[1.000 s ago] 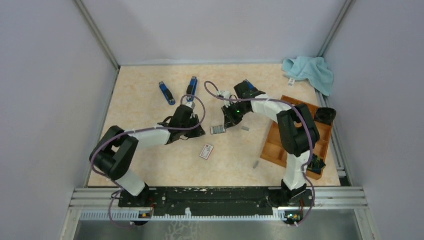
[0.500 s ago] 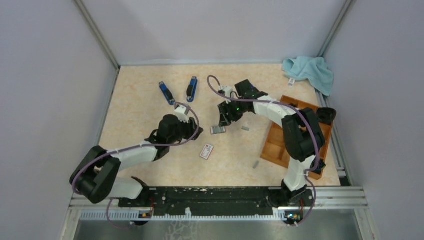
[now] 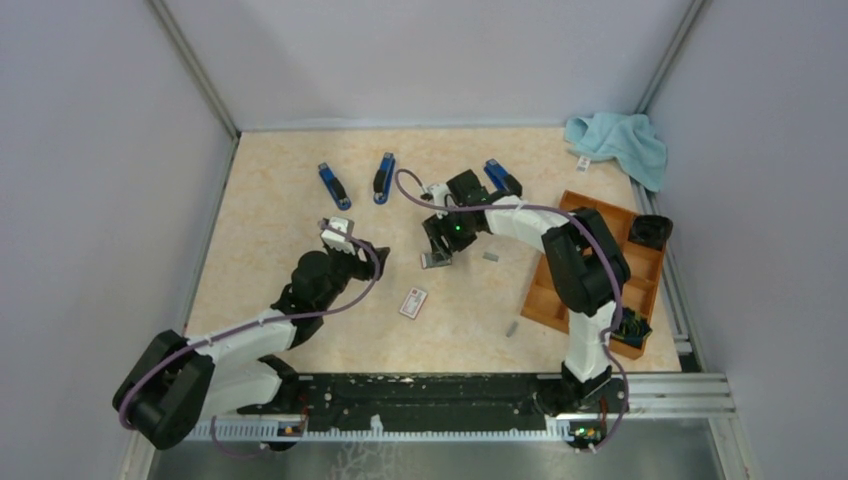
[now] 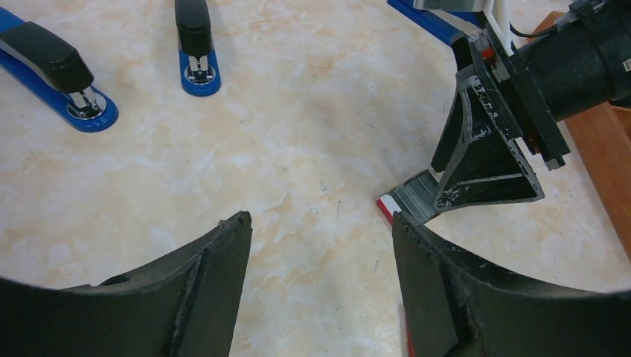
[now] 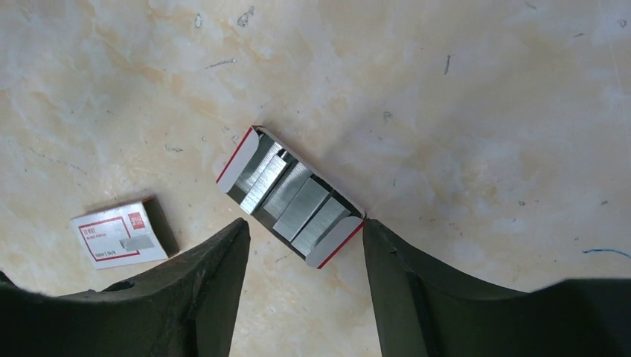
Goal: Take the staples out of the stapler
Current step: Pick up the staple from the staple box.
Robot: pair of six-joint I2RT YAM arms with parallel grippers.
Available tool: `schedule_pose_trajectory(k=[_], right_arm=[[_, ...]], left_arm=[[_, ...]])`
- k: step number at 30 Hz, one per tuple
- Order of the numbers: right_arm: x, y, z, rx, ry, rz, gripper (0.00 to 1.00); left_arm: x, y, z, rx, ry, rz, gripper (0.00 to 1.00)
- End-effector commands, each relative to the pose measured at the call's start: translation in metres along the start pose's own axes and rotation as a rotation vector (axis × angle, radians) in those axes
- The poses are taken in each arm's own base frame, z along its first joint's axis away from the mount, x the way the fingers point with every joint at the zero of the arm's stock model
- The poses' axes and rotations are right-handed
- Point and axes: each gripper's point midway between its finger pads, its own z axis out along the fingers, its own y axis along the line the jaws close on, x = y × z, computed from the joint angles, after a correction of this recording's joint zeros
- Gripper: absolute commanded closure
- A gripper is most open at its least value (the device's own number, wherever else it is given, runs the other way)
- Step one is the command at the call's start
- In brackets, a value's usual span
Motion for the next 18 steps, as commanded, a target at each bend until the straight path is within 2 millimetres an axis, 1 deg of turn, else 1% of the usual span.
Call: schedule_pose_trajectory(k=[1, 5, 12, 18], right_arm=[[-0.037, 0.0, 0.001, 0.054, -0.083, -0.042, 0.43], [-0.037, 0.004, 0.005, 0.049, -0.079, -0.044, 0.43], [-0.033, 0.0, 0.012, 0.077, -0.057, -0.055, 0.44], [-0.03, 0.002, 0.015, 0.073, -0.047, -0.058, 0.43]], left_arm=[[-0.014, 0.003, 0.001, -0.021, -0.074, 0.012, 0.24], [-0.013, 0.004, 0.003, -0.026, -0.072, 0.013, 0.24], [-0.013, 0.005, 0.003, -0.027, -0.075, 0.012, 0.24], [-0.013, 0.004, 0.004, -0.028, -0.073, 0.013, 0.24]])
